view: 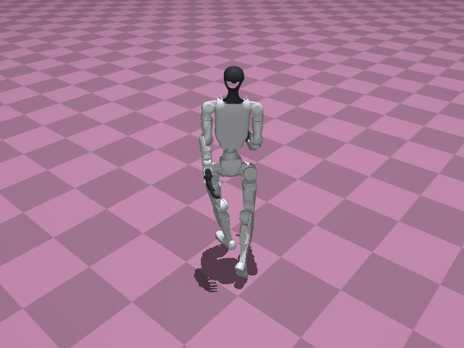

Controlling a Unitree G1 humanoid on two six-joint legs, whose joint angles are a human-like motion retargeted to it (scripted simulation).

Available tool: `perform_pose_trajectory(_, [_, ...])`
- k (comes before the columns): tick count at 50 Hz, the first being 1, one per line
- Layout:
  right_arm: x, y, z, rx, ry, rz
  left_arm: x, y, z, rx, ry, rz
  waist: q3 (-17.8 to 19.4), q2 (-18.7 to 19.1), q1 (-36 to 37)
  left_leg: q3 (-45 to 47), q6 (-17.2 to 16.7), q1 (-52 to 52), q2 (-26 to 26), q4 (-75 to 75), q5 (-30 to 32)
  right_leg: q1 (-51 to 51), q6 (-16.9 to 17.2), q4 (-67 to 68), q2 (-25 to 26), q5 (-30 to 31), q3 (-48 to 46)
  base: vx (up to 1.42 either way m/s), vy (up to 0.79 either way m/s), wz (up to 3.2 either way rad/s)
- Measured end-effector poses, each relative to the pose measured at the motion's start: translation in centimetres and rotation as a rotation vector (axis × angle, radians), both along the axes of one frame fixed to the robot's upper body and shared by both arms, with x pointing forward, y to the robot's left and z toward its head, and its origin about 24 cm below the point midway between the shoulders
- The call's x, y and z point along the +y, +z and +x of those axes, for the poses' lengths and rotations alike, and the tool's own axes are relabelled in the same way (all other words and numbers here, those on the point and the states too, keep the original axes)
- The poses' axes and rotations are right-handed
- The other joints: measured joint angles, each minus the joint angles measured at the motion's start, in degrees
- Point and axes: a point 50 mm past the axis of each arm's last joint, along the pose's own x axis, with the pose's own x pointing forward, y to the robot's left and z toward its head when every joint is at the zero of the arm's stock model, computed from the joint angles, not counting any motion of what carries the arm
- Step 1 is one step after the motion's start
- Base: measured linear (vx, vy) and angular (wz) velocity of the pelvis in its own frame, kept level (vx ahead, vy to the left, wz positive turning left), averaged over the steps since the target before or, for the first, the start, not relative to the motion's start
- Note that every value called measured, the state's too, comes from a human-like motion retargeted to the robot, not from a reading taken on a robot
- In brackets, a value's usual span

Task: Walk run

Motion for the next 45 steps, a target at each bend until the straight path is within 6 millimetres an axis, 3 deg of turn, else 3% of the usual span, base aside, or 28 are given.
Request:
perform_pose_trajectory(2, [0.0,0.2,0.1,-0.014,-0.011,0.002,1.0,-1.7,4.6,-0.165,-0.047,0.044,0.53,3.07,-2.81,-6.23,0.0,2.76,0.11,-1.03,-0.27,-4.96,-0.75,8.82,4.77,0.82,6.11,0.6,0.02,2.74])
perform_pose_trajectory(5, [-0.1,0.3,0.4,-0.024,-0.034,0.022,2.7,-3.5,13.8,-0.498,-0.155,0.121,1.64,5.42,-4.42,-13.55,-0.02,5.68,0.08,-1.78,-0.28,-13.16,-1.76,20.87,6.74,-8.86,12.67,0.59,-0.02,2.29])
perform_pose_trajectory(7, [-0.5,0.3,0.1,-0.017,-0.06,0.024,3.6,-3.2,20.3,-0.743,-0.255,0.169,1.56,5.62,-3.75,-16.57,-0.08,8.23,-0.73,-3.0,-0.29,-17.09,-3.24,21.87,7.26,-12.43,16.62,0.63,-0.04,1.9])
perform_pose_trajectory(10, [-1.4,0.5,-0.1,-0.027,-0.091,0.006,4.5,-0.7,29.2,-1.08,-0.42,0.226,1.6,5.45,-5.23,-21.52,-0.15,11.85,-2.14,-4.74,-0.14,-22.22,-9.09,19.65,1.71,-18.34,14.99,0.68,-0.11,2.29])
perform_pose_trajectory(12, [-1.7,0.6,-0.2,-0.036,-0.093,-0.011,5.0,1.8,33.8,-1.269,-0.523,0.283,1.72,4.81,-6.78,-25.83,-0.14,13.81,-3.48,-5.22,-0.2,-24.63,-9.28,13.22,-0.14,-18.91,16.48,0.58,-0.21,2.27])
perform_pose_trajectory(13, [-1.9,0.8,-0.2,-0.043,-0.093,-0.017,5.1,3.1,35.8,-1.359,-0.566,0.318,1.91,4.16,-7.71,-28.19,-0.14,14.83,-4.43,-5.35,-0.31,-25.68,-7.83,9.14,-0.29,-19.05,18.54,0.62,-0.26,2.12])
perform_pose_trajectory(15, [-2.1,1.0,-0.2,-0.052,-0.092,-0.03,5.1,5.8,38.8,-1.521,-0.623,0.393,2.43,2.73,-9.1,-32.07,-0.3,17.22,-6.2,-5.48,-0.69,-27.32,-4.82,0.46,-1.0,-18.8,22.3,0.67,-0.31,1.82])
perform_pose_trajectory(18, [-2.0,1.4,0.2,-0.077,-0.084,-0.047,5.2,9.0,41.3,-1.705,-0.628,0.498,4.09,0.67,-9.97,-35.53,-1.02,21.51,-7.96,-5.63,-1.16,-29.95,-3.38,-10.38,-2.69,-21.1,25.35,0.77,-0.36,1.11])
perform_pose_trajectory(21, [-1.8,2.0,0.6,-0.108,-0.056,-0.072,5.1,10.2,41.3,-1.797,-0.556,0.545,5.86,0.29,-10.64,-36.84,-3.12,25.59,-7.7,-5.4,-0.61,-31.8,-0.83,-17.69,-2.73,-24.93,23.64,0.85,-0.39,0.45])
perform_pose_trajectory(22, [-1.6,2.2,0.8,-0.119,-0.045,-0.082,5.1,10.2,40.9,-1.81,-0.522,0.547,6.21,0.4,-10.79,-36.79,-4.21,26.62,-7.43,-5.2,0.13,-32.22,-1.66,-18.71,-2.09,-25.04,22.77,0.72,-0.28,0.06])
perform_pose_trajectory(23, [-1.5,2.4,1.1,-0.131,-0.034,-0.093,5.1,9.9,40.3,-1.811,-0.483,0.541,6.29,0.67,-10.78,-36.44,-5.64,27.27,-7.11,-4.87,1.32,-32.51,-4.66,-18.66,-0.79,-23.53,22.56,0.84,-0.31,0.08])
perform_pose_trajectory(25, [-1.5,2.7,1.3,-0.148,-0.02,-0.117,4.7,8.7,38.4,-1.784,-0.411,0.501,5.81,1.23,-11.53,-36.59,-9.42,27.96,-6.98,-3.38,5.34,-32.41,-6.14,-15.98,0.64,-22.17,20.56,0.96,-0.34,0.44])
perform_pose_trajectory(28, [-1.5,2.7,0.7,-0.151,-0.018,-0.12,4.1,5.9,34.1,-1.679,-0.328,0.423,5.69,4.69,-15.33,-39.45,-19.82,27.12,-3.56,2.77,19.34,-31.16,-6.24,-12.14,3.81,-25.03,29.88,0.98,-0.37,1.05])
perform_pose_trajectory(30, [-1.9,2.5,0.2,-0.134,-0.037,-0.098,3.4,4.1,30.8,-1.58,-0.317,0.37,5.37,6.06,-15.45,-37.88,-28.94,24.26,-2.14,11.05,31.06,-30.83,-10.13,-8.53,2.94,-28.65,24.19,1.32,-0.5,0.61])
perform_pose_trajectory(32, [-2.4,2.4,0.3,-0.121,-0.049,-0.072,2.9,2.8,28.2,-1.495,-0.329,0.342,5.07,3.7,-15.3,-31.32,-30.0,18.47,-5.44,23.74,38.81,-28.71,-10.24,-5.43,-2.69,-32.22,21.56,0.96,-0.13,0.3])
perform_pose_trajectory(35, [-2.9,2.5,0.8,-0.126,-0.076,-0.038,3.3,2.0,25.1,-1.428,-0.328,0.333,4.85,1.15,-12.5,-30.54,-29.95,9.87,-7.17,36.27,38.52,-24.15,-13.48,-6.81,-0.56,-34.75,23.89,0.86,-0.45,-0.07])
perform_pose_trajectory(38, [-3.3,3.0,1.4,-0.155,-0.101,-0.037,4.2,2.3,23.1,-1.42,-0.297,0.354,6.2,0.04,-10.9,-25.7,-22.0,-0.33,-3.06,42.67,27.06,-18.36,-13.71,-11.34,-0.49,-33.17,20.67,0.97,-0.47,0.09])
perform_pose_trajectory(41, [-3.9,3.8,1.8,-0.195,-0.125,-0.027,5.1,3.3,22.5,-1.459,-0.27,0.396,7.52,-2.3,-5.78,-19.15,-16.03,-7.39,-1.43,37.06,19.23,-13.56,-14.89,-15.27,1.51,-29.88,22.34,0.9,-0.31,-0.72])
perform_pose_trajectory(45, [-4.4,4.4,2.2,-0.232,-0.146,0.045,6.1,4.9,23.1,-1.543,-0.248,0.458,9.35,-2.5,-0.58,-15.52,-10.08,-11.92,-0.6,16.75,14.45,-7.46,-13.17,-18.52,5.0,-23.84,22.43,0.87,-0.27,-0.48])
